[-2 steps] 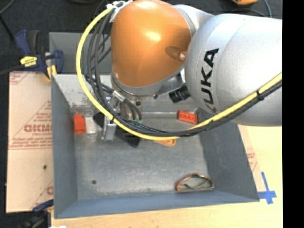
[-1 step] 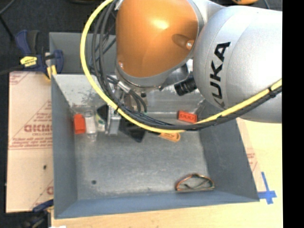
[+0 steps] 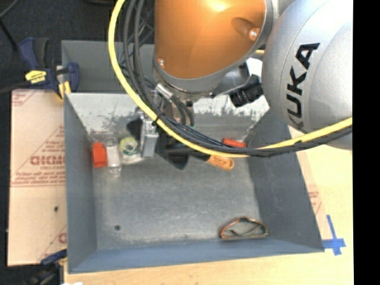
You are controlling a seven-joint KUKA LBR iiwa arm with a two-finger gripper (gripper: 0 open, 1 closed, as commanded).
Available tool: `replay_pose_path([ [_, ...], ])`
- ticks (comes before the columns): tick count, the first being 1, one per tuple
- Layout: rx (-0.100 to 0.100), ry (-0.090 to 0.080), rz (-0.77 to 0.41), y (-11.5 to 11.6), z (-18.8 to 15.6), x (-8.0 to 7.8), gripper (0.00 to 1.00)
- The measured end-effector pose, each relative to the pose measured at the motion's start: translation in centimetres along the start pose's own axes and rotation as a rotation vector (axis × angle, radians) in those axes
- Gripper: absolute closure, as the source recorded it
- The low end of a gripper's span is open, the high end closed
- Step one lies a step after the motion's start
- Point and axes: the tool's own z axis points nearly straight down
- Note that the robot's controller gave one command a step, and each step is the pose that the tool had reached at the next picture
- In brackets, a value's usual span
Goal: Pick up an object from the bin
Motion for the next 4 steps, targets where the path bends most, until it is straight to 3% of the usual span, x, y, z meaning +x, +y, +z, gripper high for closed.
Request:
replay_pose_path([
  [1,0.001,-0.001,0.021,0.4,-4.8,-1.2,0.0],
  [2,0.0,-0.003,-0.138,0.1,-3.6,0.9,0.0],
  [3,0.0,-0.008,-0.339,0.3,1.2,0.1,0.0],
  [4,0.0,-0.006,-0.339,0.3,2.5,-0.1,0.0],
])
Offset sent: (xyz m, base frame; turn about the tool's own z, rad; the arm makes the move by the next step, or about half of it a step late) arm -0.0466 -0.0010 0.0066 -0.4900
